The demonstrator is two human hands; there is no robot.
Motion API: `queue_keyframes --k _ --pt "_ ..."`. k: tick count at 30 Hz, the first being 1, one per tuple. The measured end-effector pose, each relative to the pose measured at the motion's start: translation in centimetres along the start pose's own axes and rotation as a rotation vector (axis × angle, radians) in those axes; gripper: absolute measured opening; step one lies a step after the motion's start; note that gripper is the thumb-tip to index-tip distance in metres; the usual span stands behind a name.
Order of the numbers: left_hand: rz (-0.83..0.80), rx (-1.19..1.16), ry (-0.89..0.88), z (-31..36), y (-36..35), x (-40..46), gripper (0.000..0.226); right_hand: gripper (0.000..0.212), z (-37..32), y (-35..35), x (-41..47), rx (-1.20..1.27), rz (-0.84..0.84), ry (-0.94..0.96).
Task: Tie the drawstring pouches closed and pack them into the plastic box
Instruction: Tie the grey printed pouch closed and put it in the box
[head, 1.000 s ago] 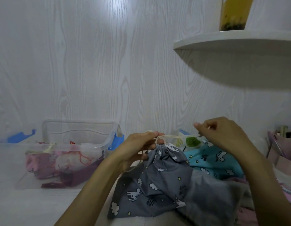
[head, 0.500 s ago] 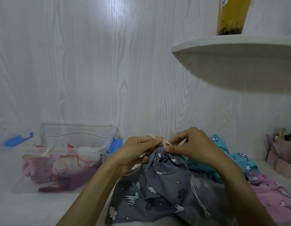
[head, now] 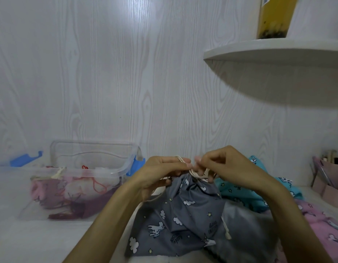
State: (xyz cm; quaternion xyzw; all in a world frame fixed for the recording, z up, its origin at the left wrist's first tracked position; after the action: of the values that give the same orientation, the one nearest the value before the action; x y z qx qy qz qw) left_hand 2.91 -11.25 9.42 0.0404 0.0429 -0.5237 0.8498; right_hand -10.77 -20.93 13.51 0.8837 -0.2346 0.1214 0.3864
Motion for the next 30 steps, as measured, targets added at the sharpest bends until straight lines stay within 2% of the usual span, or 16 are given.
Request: queue_keyframes --k 2,5,11,17,21,25,30 --pt "0.008 0.021 -0.021 0.1 0.0 -0.1 0.014 0.016 0.7 0.0 0.1 -0.006 -0.003 -0.057" --pt "0.017 0.087 -0.066 0.4 0.2 -0.3 0.014 0.01 1.4 -1.2 0.0 -0.068 -0.147 -0.06" --pt "0.101 0.138 -0.221 1.4 0.8 -0.9 0.01 0.011 1.5 -1.7 0.5 0.118 -0.007 0.006" --pt "0.26 0.23 -0.422 1.6 1.0 -0.9 0.013 0.018 1.0 -1.9 0.6 0.107 -0.018 0.02" --pt "0.36 0.169 -0.52 0.9 1.2 -0.4 0.008 0.018 1.2 -2.3 0.9 0.187 0.019 -0.094" --pt "0.424 0.25 -0.581 0.5 0.9 -0.3 0.007 0.012 1.8 -3.0 1.0 0.233 -0.042 -0.214" --pt "0.382 0.256 -0.62 0.5 1.1 -0.1 0.009 0.019 2.3 -2.8 0.9 0.411 0.078 -0.274"
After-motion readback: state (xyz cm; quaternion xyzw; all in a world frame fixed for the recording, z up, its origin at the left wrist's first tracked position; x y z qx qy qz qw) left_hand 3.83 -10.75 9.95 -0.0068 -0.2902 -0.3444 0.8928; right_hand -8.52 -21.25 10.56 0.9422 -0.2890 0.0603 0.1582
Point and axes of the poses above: each hand's wrist, its own x-axis towards the middle knuckle, its own y-axis out of the back of the hand, z = x × y, the point moved 3 cm from there along x, towards the middle knuckle, and after that the axes turned 8 degrees about y, right-handed, at the moved point
